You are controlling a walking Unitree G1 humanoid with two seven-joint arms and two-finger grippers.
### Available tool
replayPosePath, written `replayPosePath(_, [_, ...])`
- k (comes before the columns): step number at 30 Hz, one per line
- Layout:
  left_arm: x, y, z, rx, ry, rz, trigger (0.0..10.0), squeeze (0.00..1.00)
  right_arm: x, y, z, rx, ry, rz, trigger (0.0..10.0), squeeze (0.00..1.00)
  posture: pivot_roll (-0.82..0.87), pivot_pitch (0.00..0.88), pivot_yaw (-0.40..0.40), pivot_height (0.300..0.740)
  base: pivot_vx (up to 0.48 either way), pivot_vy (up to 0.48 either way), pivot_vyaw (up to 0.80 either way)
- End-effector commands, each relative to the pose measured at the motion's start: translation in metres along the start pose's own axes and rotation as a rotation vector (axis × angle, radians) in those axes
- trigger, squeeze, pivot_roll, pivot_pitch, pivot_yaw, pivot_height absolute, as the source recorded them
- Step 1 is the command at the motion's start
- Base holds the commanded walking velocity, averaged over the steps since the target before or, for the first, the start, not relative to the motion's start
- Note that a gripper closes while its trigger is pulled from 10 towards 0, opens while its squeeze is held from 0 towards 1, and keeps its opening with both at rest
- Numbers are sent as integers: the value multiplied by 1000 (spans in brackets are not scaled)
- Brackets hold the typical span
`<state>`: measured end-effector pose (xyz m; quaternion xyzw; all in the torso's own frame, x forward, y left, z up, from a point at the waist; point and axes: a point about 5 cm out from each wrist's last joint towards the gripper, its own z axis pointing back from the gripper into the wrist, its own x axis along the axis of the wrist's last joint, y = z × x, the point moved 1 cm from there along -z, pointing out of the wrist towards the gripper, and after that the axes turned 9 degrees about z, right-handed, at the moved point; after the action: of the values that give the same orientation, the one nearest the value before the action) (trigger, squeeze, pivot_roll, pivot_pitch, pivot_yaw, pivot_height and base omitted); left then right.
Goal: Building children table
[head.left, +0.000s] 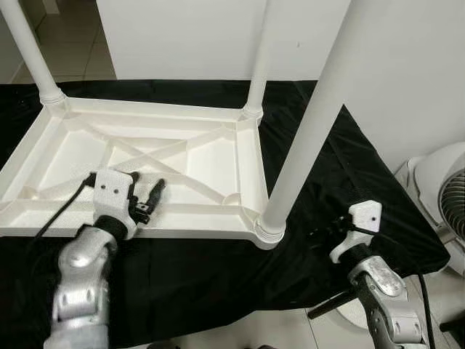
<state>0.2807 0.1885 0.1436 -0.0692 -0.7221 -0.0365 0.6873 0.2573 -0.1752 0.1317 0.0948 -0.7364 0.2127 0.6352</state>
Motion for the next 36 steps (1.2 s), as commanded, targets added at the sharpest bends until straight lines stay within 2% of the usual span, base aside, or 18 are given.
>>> replayPosePath(1, [-5,-9,3,-37,19,30,10000,0,3,3,0,71,5,-6,10000,1000,129,30,-38,740,0,0,0])
replayPosePath(2, [-5,-19,4,-94,23,81,10000,0,7,6,0,152,2,7,10000,235,128,23,-38,740,0,0,0])
replayPosePath(3, [-4,-22,3,-112,20,93,10000,0,8,7,0,185,1,10,10000,0,128,22,-40,740,0,0,0])
replayPosePath(7, [5,-33,5,-180,7,123,10000,0,12,9,3,293,11,24,10000,0,126,18,-43,740,0,0,0])
replayPosePath(9, [6,-35,6,-196,5,125,10000,0,13,9,3,316,13,31,10000,0,126,18,-43,740,0,0,0])
replayPosePath(12, [5,-41,8,-218,17,115,10000,0,16,8,6,426,38,48,10000,0,128,10,-50,740,0,0,0])
replayPosePath(16, [3,-49,10,-247,26,67,10000,0,21,-5,8,485,65,64,10000,0,131,10,-61,740,0,0,0])
replayPosePath(21, [6,-48,13,-235,25,89,10000,0,24,-14,15,543,96,61,10000,0,132,14,-65,740,0,0,0])
replayPosePath(22, [6,-48,13,-235,25,89,10000,0,24,-14,15,543,96,61,10000,0,132,14,-65,740,0,0,0])
replayPosePath(26, [6,-52,17,-257,38,92,10000,0,26,-12,29,686,131,22,10000,0,133,15,-64,740,0,0,0])
replayPosePath(28, [5,-53,17,-279,47,79,10000,0,28,-4,30,777,131,29,10000,0,134,16,-58,740,0,0,0])
replayPosePath(31, [6,-55,16,-285,45,77,10000,0,27,-1,30,813,132,41,10000,0,135,18,-57,740,0,0,0])
replayPosePath(34, [7,-58,15,-295,40,73,10000,0,26,4,11,771,84,40,10000,0,142,17,-64,740,0,0,0])
replayPosePath(36, [7,-59,15,-296,39,70,10000,0,26,5,6,757,72,36,10000,0,143,16,-64,740,0,0,0])
